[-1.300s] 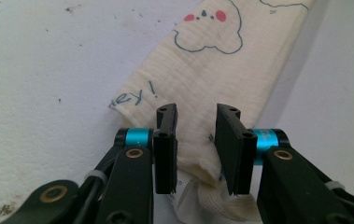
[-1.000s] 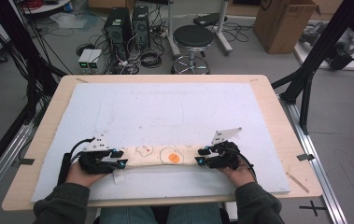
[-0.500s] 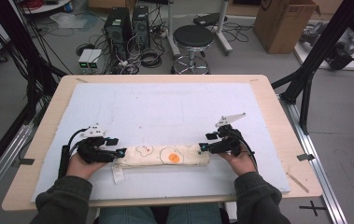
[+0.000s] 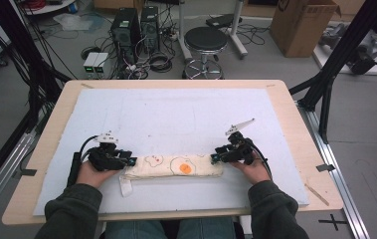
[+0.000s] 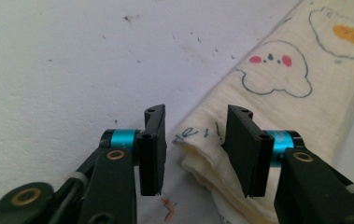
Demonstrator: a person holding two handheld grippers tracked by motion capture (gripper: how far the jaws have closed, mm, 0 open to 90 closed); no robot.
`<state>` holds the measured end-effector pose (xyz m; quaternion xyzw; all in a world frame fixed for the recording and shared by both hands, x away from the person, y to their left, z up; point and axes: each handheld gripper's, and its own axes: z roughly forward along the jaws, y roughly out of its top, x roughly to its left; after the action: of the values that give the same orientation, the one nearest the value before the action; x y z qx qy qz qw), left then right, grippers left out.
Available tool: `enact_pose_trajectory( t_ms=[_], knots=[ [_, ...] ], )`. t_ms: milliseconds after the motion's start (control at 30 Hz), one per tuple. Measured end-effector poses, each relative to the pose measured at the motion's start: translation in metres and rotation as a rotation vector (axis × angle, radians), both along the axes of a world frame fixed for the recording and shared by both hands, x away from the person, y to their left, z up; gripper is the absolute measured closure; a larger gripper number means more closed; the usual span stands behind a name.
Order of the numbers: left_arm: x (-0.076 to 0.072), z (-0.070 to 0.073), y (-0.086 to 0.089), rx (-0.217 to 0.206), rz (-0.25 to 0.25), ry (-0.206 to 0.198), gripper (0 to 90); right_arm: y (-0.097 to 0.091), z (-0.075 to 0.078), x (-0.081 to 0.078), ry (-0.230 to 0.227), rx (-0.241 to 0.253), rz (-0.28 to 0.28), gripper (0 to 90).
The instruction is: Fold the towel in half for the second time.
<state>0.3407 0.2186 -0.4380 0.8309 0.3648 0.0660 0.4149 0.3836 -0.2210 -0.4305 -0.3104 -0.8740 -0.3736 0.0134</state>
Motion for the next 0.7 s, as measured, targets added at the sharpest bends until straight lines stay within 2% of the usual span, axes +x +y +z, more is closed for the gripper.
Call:
enact_pose_trajectory(
  t_ms=[233, 467, 567, 700],
  knots=[
    [-0.0017, -0.0011, -0.0036, 0.015, -0.030, 0.007, 70.4, 0.0055, -0.0016, -0.0034, 0.010, -0.030, 0.036, 67.7],
    [-0.0042, 0.0000, -0.0063, 0.023, -0.038, -0.004, 80.1, 0.0069, -0.0027, -0.0052, 0.012, -0.024, 0.060, 82.1],
    [-0.0050, 0.0012, -0.0063, 0.030, -0.040, -0.012, 82.3, 0.0066, -0.0021, -0.0055, 0.007, -0.022, 0.061, 83.9],
    [-0.0056, 0.0027, -0.0062, 0.016, -0.032, -0.019, 83.4, 0.0043, -0.0005, -0.0053, 0.003, -0.006, 0.062, 84.5]
  ],
)
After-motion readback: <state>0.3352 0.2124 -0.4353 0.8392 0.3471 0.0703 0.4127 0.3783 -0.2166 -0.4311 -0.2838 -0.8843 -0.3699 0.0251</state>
